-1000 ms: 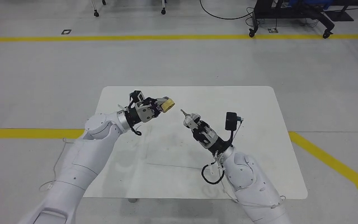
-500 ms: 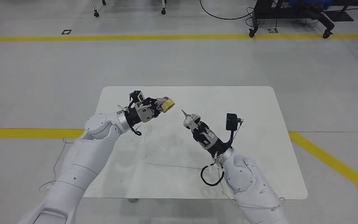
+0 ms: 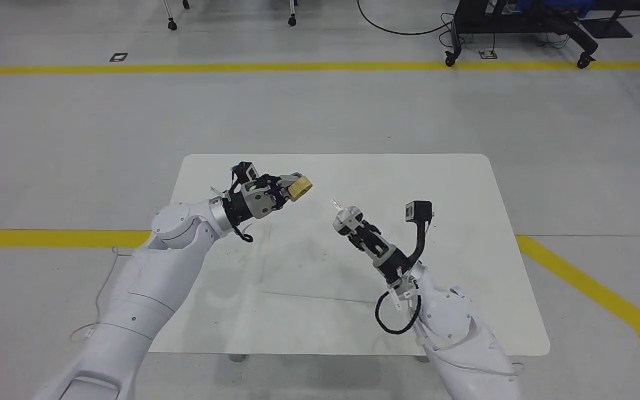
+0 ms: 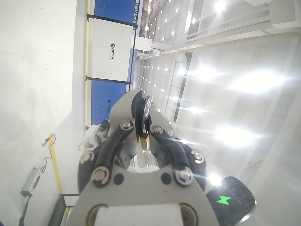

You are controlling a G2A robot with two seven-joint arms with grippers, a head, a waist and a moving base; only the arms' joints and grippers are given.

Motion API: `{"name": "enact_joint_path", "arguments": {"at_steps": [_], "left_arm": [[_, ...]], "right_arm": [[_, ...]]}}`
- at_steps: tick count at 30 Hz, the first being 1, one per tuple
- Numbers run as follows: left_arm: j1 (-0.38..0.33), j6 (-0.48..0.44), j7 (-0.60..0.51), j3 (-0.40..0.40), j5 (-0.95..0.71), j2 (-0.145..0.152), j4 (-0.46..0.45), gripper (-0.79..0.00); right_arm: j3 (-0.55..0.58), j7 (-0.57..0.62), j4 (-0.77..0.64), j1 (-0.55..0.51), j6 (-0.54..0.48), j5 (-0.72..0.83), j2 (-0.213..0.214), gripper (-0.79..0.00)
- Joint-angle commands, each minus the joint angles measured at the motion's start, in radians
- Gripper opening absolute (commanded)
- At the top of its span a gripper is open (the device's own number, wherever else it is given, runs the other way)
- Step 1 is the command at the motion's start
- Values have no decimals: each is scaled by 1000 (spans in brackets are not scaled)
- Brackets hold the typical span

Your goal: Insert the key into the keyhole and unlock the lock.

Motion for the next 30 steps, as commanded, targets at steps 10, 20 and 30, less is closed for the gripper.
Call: {"name": "enact_joint_path", "arguments": {"at_steps": [10, 20, 30], "left_arm": [[18, -59, 108, 4, 121, 6, -50, -785], [106, -42, 312, 20, 363, 16, -216, -785], [103, 32, 226, 8, 300, 11, -201, -785]], "right_arm": [[-1, 41, -5, -4, 7, 43, 1, -785], [-31, 81, -39, -21, 149, -22, 3, -785], [-45, -22, -70, -34, 227, -61, -4, -785]]}}
